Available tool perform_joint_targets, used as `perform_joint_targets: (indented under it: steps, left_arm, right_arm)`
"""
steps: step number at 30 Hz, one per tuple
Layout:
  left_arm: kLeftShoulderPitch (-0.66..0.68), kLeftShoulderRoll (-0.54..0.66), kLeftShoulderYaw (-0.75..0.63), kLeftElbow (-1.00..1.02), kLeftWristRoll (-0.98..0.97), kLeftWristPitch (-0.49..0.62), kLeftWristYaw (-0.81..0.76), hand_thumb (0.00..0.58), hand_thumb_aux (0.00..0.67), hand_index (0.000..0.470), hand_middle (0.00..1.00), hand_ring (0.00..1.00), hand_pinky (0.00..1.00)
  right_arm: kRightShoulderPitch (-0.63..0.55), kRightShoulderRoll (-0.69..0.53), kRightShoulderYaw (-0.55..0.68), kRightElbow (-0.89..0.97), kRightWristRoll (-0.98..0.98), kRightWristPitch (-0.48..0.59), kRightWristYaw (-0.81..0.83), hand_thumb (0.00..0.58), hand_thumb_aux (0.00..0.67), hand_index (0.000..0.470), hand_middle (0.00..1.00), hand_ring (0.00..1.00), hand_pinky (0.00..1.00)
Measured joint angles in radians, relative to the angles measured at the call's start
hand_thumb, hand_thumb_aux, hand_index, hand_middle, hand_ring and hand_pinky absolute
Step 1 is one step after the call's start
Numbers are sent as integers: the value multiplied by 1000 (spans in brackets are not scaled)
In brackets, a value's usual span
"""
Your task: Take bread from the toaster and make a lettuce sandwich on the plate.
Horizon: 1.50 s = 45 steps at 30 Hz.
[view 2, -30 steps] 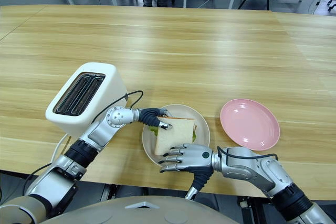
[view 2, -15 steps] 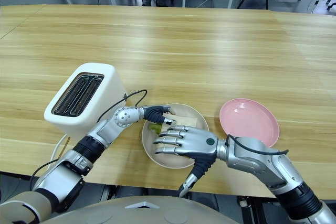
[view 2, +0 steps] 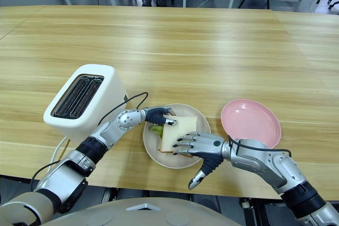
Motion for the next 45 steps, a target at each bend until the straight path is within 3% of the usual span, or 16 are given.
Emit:
perform_joint_targets:
  steps: [5,6,7,9,10,12,24,25,26,27,28,31,33,34,36,45]
  left_arm:
    - [1,6,-1,11,36,-18,47,580,654,449,1000,1000,1000]
    - [1,16,-8,6,62,-30,82,0,0,0,1000,1000,1000]
    - [4,28,-13,-5,91,-42,122,0,0,0,1000,1000,1000]
    - [11,51,-13,-44,138,-44,184,0,0,0,710,710,710]
    - [16,65,-12,-71,158,-44,213,0,0,0,149,149,149]
    - [36,98,11,-159,217,-40,294,0,0,0,0,0,0]
    - [240,150,209,-572,280,53,496,0,0,0,0,0,0]
    - [263,154,229,-599,276,57,502,0,0,0,0,0,0]
    - [286,154,250,-628,267,57,510,379,276,189,0,0,0]
    - [308,155,271,-661,243,55,512,379,276,189,0,0,0]
    - [332,155,294,-696,212,50,512,580,670,460,1000,1000,1000]
    - [401,154,372,-797,76,25,495,580,670,460,1000,1000,1000]
    - [442,153,422,-860,-35,17,471,580,670,460,1000,1000,1000]
    - [463,152,442,-892,-94,15,453,580,670,460,1000,1000,1000]
    - [501,152,464,-960,-232,12,403,580,670,460,1000,1000,1000]
    - [769,315,450,-1130,-742,-64,36,580,670,460,1000,1000,1000]
  right_arm:
    - [-33,7,36,25,0,10,8,0,0,0,0,0,0]
    - [-47,14,47,39,0,10,9,0,0,0,0,0,0]
    - [-60,21,54,49,0,10,10,0,0,0,0,0,0]
    - [-75,34,64,69,2,7,10,0,0,0,0,0,0]
    - [-84,43,68,82,3,6,10,0,0,0,0,0,0]
    - [-110,57,83,113,3,-6,8,0,0,0,0,0,0]
    - [-145,150,94,203,10,-5,-72,31,18,13,0,0,0]
    - [-145,172,84,215,40,-1,-90,470,378,260,0,0,0]
    - [-144,189,72,223,66,8,-106,580,670,460,0,0,0]
    - [-146,207,53,230,100,12,-124,580,670,460,0,0,0]
    - [-147,227,24,231,148,17,-144,580,670,460,0,0,0]
    - [-177,281,-69,211,353,50,-171,580,670,460,0,0,0]
    - [-183,320,-128,162,529,97,-173,580,670,460,349,349,349]
    - [-181,341,-145,131,627,134,-161,580,670,460,349,349,349]
    - [-172,356,-168,61,818,219,-116,580,670,460,1000,1000,1000]
    - [49,215,-180,-115,1194,386,217,580,670,460,1000,1000,1000]
